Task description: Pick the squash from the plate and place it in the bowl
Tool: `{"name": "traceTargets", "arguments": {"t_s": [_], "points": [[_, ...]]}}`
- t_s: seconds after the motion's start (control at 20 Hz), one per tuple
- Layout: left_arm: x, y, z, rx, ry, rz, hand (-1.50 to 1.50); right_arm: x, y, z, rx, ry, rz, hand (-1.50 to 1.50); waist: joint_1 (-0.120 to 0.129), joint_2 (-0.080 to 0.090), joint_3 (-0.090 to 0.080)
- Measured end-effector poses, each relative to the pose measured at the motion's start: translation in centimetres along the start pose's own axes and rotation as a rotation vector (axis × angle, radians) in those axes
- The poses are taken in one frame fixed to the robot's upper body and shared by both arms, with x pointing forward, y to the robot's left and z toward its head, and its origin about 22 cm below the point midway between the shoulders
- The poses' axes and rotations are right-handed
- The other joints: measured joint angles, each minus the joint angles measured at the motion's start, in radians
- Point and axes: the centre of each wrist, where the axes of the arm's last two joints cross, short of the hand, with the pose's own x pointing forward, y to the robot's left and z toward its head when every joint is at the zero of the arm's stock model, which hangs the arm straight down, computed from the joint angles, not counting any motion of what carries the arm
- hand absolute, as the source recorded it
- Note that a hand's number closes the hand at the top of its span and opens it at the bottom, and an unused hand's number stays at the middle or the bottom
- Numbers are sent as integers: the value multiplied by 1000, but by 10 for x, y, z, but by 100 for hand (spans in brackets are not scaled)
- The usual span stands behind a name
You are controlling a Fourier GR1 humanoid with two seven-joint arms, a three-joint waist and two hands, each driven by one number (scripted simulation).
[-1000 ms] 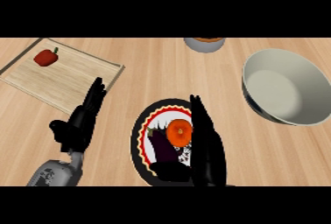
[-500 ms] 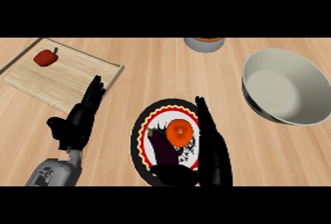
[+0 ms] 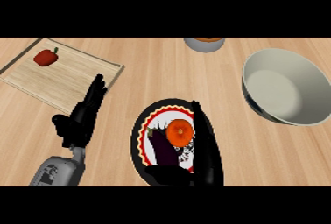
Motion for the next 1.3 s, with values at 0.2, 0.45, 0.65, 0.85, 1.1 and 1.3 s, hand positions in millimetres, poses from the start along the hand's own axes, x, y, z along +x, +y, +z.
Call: {"name": "traceTargets", "arguments": {"t_s": [0.2,0.45,0.65,0.85,1.1,1.3], "points": [[2,0,5,-4,2,7,0,-13,4,-8,0,25,-27,-150,1,0,0],[3,2,4,-6,8,8,0,-22,17,-11,-8,20,-30,-150,1,0,0],[7,7,3,-5,3,8,0,-40,21,-24,-34,48,10,-150,1,0,0],[-1,4,7,-3,2,7,0,-53,24,-26,-49,93,72,-150,0,-1,0],[1,2,5,-10,6,1,0,-55,25,-34,-24,118,112,-150,-1,-3,0],[-1,-3,6,-5,-4,-6,0,-59,33,-35,21,98,136,150,1,-4,0]]}}
